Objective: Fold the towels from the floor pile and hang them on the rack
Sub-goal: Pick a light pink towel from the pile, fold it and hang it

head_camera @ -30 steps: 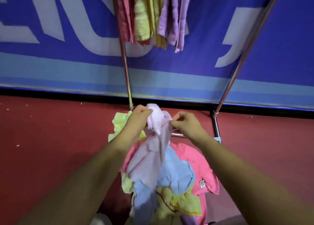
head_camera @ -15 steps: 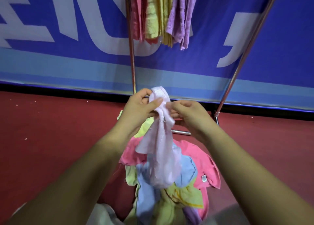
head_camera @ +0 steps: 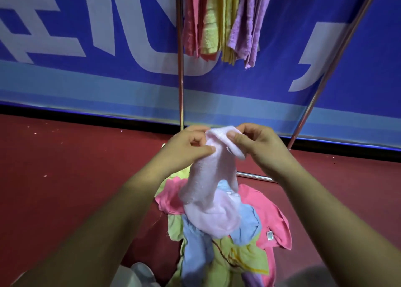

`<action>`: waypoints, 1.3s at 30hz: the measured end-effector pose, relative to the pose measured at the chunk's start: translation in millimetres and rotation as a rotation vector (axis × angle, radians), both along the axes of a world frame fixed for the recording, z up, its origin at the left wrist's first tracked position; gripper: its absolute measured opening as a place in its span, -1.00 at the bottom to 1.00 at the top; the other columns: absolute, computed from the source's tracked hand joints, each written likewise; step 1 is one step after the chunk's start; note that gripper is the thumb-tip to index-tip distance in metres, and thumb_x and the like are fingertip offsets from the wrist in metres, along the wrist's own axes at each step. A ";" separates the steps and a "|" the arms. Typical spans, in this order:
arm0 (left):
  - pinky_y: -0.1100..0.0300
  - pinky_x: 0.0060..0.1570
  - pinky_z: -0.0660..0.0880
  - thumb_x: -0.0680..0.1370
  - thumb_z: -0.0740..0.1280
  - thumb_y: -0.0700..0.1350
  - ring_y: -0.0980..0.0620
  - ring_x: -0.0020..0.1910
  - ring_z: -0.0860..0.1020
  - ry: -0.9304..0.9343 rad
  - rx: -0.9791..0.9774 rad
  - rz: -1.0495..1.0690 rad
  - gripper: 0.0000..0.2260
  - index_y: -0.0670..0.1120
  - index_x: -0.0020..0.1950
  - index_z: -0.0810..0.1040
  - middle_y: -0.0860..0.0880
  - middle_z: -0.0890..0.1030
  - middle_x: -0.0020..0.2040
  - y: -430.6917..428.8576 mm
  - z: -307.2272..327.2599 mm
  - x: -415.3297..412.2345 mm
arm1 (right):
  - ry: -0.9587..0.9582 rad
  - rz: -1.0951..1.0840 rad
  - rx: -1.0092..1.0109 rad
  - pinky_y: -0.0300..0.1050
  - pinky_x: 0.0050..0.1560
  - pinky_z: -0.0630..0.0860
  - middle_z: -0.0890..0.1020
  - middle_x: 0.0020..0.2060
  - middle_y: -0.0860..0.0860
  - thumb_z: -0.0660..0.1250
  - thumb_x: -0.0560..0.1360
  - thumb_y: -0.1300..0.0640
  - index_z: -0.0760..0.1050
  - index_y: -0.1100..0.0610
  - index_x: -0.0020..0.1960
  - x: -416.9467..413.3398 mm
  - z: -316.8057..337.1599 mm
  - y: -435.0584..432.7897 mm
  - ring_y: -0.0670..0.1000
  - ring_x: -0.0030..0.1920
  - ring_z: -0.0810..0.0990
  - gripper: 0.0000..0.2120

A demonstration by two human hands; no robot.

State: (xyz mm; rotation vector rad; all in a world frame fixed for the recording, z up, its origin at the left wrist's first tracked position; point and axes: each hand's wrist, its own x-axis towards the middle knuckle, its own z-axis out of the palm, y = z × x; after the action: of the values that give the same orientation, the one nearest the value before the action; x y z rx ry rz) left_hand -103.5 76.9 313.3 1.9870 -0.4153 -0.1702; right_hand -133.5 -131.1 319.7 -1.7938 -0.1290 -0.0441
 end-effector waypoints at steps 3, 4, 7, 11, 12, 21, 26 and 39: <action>0.16 -0.30 0.22 0.46 0.45 -0.15 0.11 -0.32 0.29 0.077 -0.051 -0.105 -0.72 -0.05 -0.30 0.36 0.06 0.34 -0.33 -2.4 2.8 -3.5 | -0.005 0.008 0.049 -0.03 -0.14 0.39 0.62 -0.29 0.08 0.42 0.55 0.05 0.64 0.17 -0.13 -0.1 3.0 0.8 -0.02 -0.25 0.50 -0.81; 0.17 -0.30 0.23 0.45 0.46 -0.14 0.11 -0.31 0.29 0.089 -0.096 -0.108 -0.75 -0.05 -0.27 0.38 0.05 0.34 -0.33 -3.9 2.8 -3.6 | 0.002 0.003 0.060 -0.04 -0.13 0.40 0.63 -0.28 0.06 0.43 0.55 0.07 0.65 0.17 -0.13 -0.2 4.7 -0.2 -0.03 -0.24 0.51 -0.83; 0.23 -0.33 0.19 0.46 0.44 -0.13 0.13 -0.34 0.26 0.040 -0.203 -0.068 -0.79 -0.07 -0.20 0.40 0.04 0.30 -0.34 -9.7 5.2 -3.2 | 0.023 -0.030 0.078 -0.03 -0.13 0.40 0.63 -0.29 0.07 0.46 0.52 0.11 0.66 0.18 -0.13 1.3 7.3 -6.1 -0.02 -0.24 0.52 -0.86; 0.15 -0.28 0.29 0.47 0.42 -0.05 0.06 -0.31 0.35 0.000 -0.347 0.000 -0.82 0.01 -0.11 0.42 -0.08 0.40 -0.32 -11.6 5.1 5.5 | 0.016 -0.080 0.015 -0.08 -0.19 0.44 0.67 -0.30 0.06 0.52 0.47 0.13 0.68 0.12 -0.15 2.2 9.8 -17.2 -0.05 -0.27 0.54 -0.93; 0.13 -0.23 0.34 0.45 0.44 -0.05 0.04 -0.28 0.41 -0.019 -0.330 0.006 -0.81 0.05 -0.06 0.44 -0.10 0.46 -0.28 -11.4 3.7 7.3 | 0.004 -0.096 -0.037 -0.14 -0.22 0.44 0.66 -0.33 0.01 0.53 0.47 0.13 0.68 0.10 -0.16 2.4 9.9 -19.6 -0.09 -0.30 0.52 -0.93; 0.29 -0.08 0.46 0.46 0.43 0.02 0.24 -0.10 0.57 -0.124 0.110 -0.087 -0.80 0.02 0.06 0.67 0.17 0.68 -0.08 -19.0 8.2 5.5 | -0.083 -0.157 0.019 -0.19 -0.24 0.47 0.65 -0.33 -0.01 0.52 0.47 0.19 0.63 0.15 -0.17 4.1 15.2 -25.6 -0.08 -0.30 0.54 -0.91; 0.18 -0.18 0.38 0.57 0.33 -0.05 0.11 -0.20 0.46 -0.043 -0.231 -0.038 -0.80 -0.19 -0.06 0.58 0.00 0.55 -0.21 -26.6 12.3 2.8 | 0.013 -0.045 0.068 -0.16 -0.09 0.49 0.68 -0.22 0.08 0.51 0.46 0.25 0.64 0.23 -0.11 6.8 7.7 -29.3 -0.05 -0.21 0.58 -0.93; 0.14 -0.10 0.43 0.58 0.38 -0.02 0.12 -0.15 0.52 0.009 -0.193 -0.070 -0.76 -0.20 0.04 0.60 -0.06 0.63 -0.18 -32.7 13.3 0.5 | 0.012 0.055 0.188 -0.32 -0.36 0.33 0.47 -0.46 -0.03 0.44 0.53 0.26 0.59 0.24 -0.11 5.2 10.0 -14.2 -0.11 -0.42 0.37 -0.94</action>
State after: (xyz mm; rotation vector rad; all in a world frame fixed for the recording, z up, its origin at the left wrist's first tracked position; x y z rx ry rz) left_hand -102.9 44.2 326.6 1.7832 -0.4777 -0.1757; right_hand -128.3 -145.3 329.7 -1.6016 -0.1606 -0.0061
